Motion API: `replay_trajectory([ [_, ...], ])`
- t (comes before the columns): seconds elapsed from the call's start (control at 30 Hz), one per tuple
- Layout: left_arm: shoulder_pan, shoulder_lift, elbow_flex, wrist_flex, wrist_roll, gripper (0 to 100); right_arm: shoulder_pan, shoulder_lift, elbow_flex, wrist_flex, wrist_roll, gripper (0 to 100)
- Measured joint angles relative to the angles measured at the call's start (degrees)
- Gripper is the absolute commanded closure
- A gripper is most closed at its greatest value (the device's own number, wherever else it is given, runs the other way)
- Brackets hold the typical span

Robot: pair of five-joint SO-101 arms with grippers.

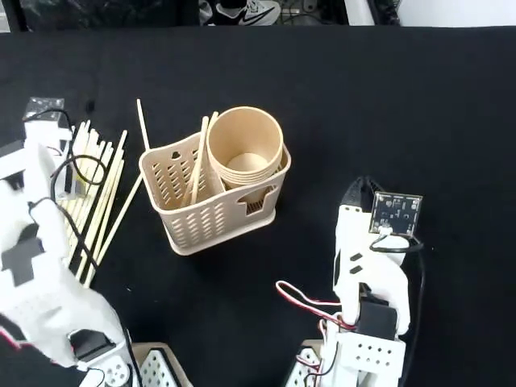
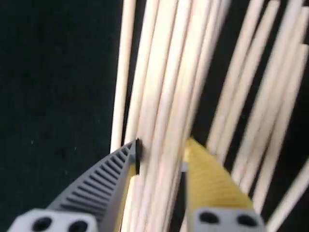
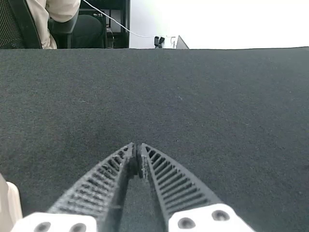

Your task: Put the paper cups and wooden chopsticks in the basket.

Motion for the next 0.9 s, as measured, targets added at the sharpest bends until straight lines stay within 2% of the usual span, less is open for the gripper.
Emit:
replay_trajectory([
  [0.1, 0.1, 5.6, -4.7, 0.9, -0.2, 97, 0.0, 0.0, 0.0, 0.0, 0.0, 98.5],
  [0.2, 0.3, 8.3, -7.1, 3.0, -3.5, 96, 0.0, 0.0, 0.0, 0.0, 0.0, 98.5],
  [0.3, 0.4, 9.4, -8.0, 4.4, -6.6, 97, 0.0, 0.0, 0.0, 0.0, 0.0, 98.5],
  [0.47, 0.4, 9.1, -8.1, 6.0, -7.4, 97, 0.0, 0.0, 0.0, 0.0, 0.0, 98.5],
  [0.7, 0.2, 2.2, -2.5, 8.5, -7.5, 97, 0.0, 0.0, 0.0, 0.0, 0.0, 98.5],
  [0.9, 0.4, -17.8, 15.2, 1.2, -7.4, 97, 0.0, 0.0, 0.0, 0.0, 0.0, 98.5],
])
